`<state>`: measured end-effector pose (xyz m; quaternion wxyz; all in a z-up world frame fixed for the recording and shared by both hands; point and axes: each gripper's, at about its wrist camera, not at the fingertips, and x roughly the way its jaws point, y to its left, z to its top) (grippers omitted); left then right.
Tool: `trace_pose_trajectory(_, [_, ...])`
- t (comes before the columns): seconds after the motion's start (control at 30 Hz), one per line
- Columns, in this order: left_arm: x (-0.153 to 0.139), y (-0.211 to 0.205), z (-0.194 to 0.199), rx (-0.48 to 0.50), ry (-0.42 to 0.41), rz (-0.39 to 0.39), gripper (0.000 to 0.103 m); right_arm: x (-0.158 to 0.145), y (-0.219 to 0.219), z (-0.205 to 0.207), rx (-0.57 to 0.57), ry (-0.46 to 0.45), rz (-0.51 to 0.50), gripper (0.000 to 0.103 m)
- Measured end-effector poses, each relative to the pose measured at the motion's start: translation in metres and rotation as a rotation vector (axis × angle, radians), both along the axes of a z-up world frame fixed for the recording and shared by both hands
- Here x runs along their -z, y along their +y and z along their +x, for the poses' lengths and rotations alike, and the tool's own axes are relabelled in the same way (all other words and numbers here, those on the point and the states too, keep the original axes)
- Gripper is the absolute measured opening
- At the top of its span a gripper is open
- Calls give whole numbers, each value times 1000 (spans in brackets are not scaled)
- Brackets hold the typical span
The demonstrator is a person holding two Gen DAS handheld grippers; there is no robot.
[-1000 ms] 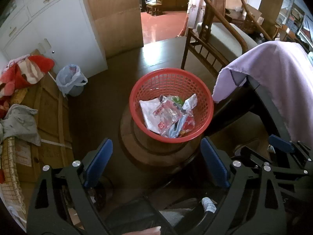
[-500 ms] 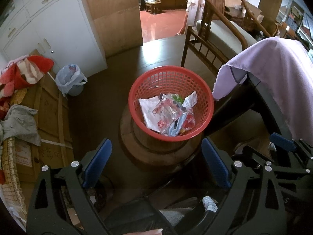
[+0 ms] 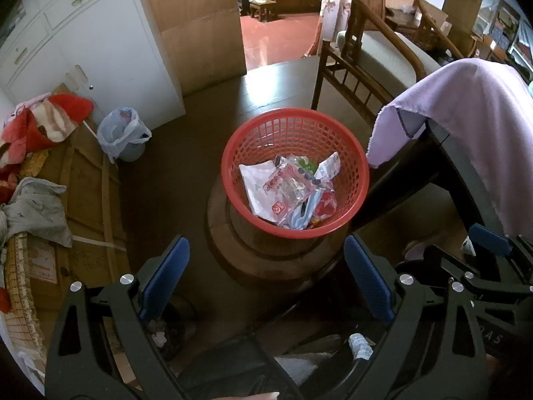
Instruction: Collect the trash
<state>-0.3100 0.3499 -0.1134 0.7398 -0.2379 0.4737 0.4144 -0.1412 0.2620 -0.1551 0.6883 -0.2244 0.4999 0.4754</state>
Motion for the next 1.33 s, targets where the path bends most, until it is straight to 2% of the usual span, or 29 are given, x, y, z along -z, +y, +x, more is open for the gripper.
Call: trace_pose_trajectory(1.33, [6,-1,2,1,25,-9,91,6,-2,-3,-4,-5,-9,82])
